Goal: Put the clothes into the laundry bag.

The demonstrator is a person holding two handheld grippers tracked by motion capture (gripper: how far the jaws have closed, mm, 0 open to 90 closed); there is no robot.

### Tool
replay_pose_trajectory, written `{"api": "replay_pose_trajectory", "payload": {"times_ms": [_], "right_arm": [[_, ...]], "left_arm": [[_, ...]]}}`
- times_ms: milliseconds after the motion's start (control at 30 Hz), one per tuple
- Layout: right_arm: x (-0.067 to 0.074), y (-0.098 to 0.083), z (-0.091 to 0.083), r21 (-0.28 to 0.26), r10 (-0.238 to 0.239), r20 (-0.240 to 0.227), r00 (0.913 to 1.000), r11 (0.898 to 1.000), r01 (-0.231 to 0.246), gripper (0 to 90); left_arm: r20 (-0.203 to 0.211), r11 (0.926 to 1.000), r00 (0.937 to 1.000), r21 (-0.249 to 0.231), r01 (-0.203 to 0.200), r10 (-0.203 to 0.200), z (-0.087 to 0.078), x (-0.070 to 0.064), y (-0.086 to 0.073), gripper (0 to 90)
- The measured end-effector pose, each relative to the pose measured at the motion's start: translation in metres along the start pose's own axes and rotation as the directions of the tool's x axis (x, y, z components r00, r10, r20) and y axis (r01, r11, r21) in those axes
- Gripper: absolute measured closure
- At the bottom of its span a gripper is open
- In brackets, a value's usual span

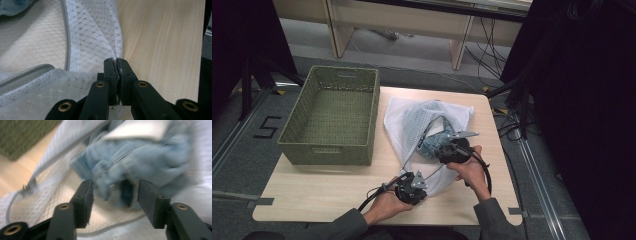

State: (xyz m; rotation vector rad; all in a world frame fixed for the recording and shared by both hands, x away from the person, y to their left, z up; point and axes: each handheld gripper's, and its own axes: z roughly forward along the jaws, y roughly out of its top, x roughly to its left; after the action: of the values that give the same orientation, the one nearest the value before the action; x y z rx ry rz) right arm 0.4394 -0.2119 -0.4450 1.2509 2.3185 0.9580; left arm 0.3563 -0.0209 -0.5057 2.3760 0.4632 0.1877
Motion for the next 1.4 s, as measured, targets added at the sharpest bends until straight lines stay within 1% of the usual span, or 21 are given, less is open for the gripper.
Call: {"api": "replay_pose_trajectory", "payload": {"times_ms": [100,133,167,300,400,433,567,633,667,700,733,900,967,1033,1067,1167,1233,1300,1333,1367,1400], "right_arm": [[0.007,0.000,0.018,0.048,-0.059,0.037,0.9976,0.997,0.057,72.5],[0.010,0.001,0.023,0.067,-0.042,0.050,0.9979,0.997,0.039,75.7],[0.010,0.002,0.031,0.062,-0.063,0.074,0.9953,0.996,0.058,77.7],[0.013,0.007,0.048,0.057,-0.066,0.135,0.9886,0.997,0.059,78.5],[0.005,0.008,0.054,0.018,-0.026,0.147,0.9888,1.000,0.024,76.4],[0.003,0.008,0.055,0.011,-0.040,0.134,0.9901,0.999,0.039,74.5],[0.004,0.007,0.042,0.033,-0.006,0.076,0.9971,0.999,0.003,62.7],[0.000,0.003,0.032,0.025,-0.022,0.042,0.9988,0.999,0.021,57.5],[-0.001,0.001,0.025,0.029,-0.022,0.019,0.9996,0.999,0.021,56.1],[-0.004,-0.001,0.019,0.011,-0.032,0.015,0.9994,0.999,0.031,54.7],[-0.004,-0.002,0.011,0.018,0.009,-0.005,1.0000,1.000,-0.009,52.4],[-0.012,-0.007,-0.013,-0.065,0.026,-0.005,0.9997,0.998,-0.026,45.4],[-0.014,-0.012,-0.019,-0.071,0.020,-0.005,0.9998,0.997,-0.021,44.6],[-0.010,-0.016,-0.028,-0.032,0.081,-0.018,0.9965,0.996,-0.082,44.3],[-0.014,-0.018,-0.028,-0.061,0.018,-0.007,0.9998,0.998,-0.019,44.0],[-0.014,-0.024,-0.034,-0.038,0.027,-0.014,0.9995,0.999,-0.028,43.4],[-0.013,-0.026,-0.036,-0.056,0.040,-0.011,0.9991,0.998,-0.041,43.2],[-0.014,-0.028,-0.037,-0.052,0.012,-0.007,0.9999,0.999,-0.012,43.0],[-0.012,-0.029,-0.038,-0.034,0.050,-0.024,0.9984,0.998,-0.051,42.9],[-0.013,-0.031,-0.038,-0.051,0.016,-0.008,0.9998,0.999,-0.016,42.8],[-0.013,-0.032,-0.038,-0.046,0.018,-0.015,0.9997,0.999,-0.019,42.7]], "left_arm": [[0.001,1.0000,1.0000,0.003,-0.004,0.004,0.000,0.000,0.000,85.7],[0.000,1.0000,1.0000,0.000,-0.001,0.001,0.000,0.000,0.000,85.7],[-0.001,1.0000,1.0000,0.002,0.002,-0.002,0.000,-0.001,0.000,85.9],[-0.007,1.0000,0.9999,-0.005,-0.008,0.008,0.000,-0.001,-0.001,86.5],[-0.005,0.9999,0.9999,-0.007,0.010,-0.010,0.001,-0.002,-0.001,86.5],[-0.003,1.0000,1.0000,-0.003,0.009,-0.009,0.000,-0.002,-0.001,86.5],[0.008,0.9998,0.9998,-0.003,0.018,-0.018,0.000,0.000,-0.001,85.0],[0.034,0.9999,0.9994,-0.001,0.010,-0.010,0.000,0.001,0.001,79.3],[0.045,0.9995,0.9985,0.013,0.030,-0.031,-0.001,0.002,0.001,76.1],[0.037,0.9997,0.9990,0.003,0.026,-0.026,-0.003,0.003,0.002,74.4],[0.048,0.9997,0.9986,-0.005,0.022,-0.022,-0.005,0.005,0.004,73.0],[0.001,0.9919,0.9975,-0.106,0.070,-0.070,-0.027,0.015,0.017,60.8],[-0.026,0.9865,0.9943,-0.130,0.099,-0.103,-0.037,0.023,0.023,56.5],[-0.058,0.9772,0.9878,-0.165,0.133,-0.144,-0.045,0.033,0.027,52.0],[-0.078,0.9751,0.9854,-0.175,0.136,-0.151,-0.050,0.039,0.029,50.8],[-0.150,0.9683,0.9713,-0.197,0.154,-0.185,-0.061,0.058,0.035,47.2],[-0.190,0.9580,0.9555,-0.222,0.182,-0.225,-0.064,0.073,0.041,46.5],[-0.226,0.9616,0.9489,-0.213,0.173,-0.221,-0.065,0.087,0.049,46.7],[-0.239,0.9640,0.9462,-0.204,0.171,-0.218,-0.064,0.093,0.053,46.6],[-0.249,0.9650,0.9427,-0.195,0.176,-0.222,-0.063,0.098,0.058,46.4],[-0.257,0.9668,0.9412,-0.187,0.175,-0.220,-0.061,0.103,0.063,45.7]]}}
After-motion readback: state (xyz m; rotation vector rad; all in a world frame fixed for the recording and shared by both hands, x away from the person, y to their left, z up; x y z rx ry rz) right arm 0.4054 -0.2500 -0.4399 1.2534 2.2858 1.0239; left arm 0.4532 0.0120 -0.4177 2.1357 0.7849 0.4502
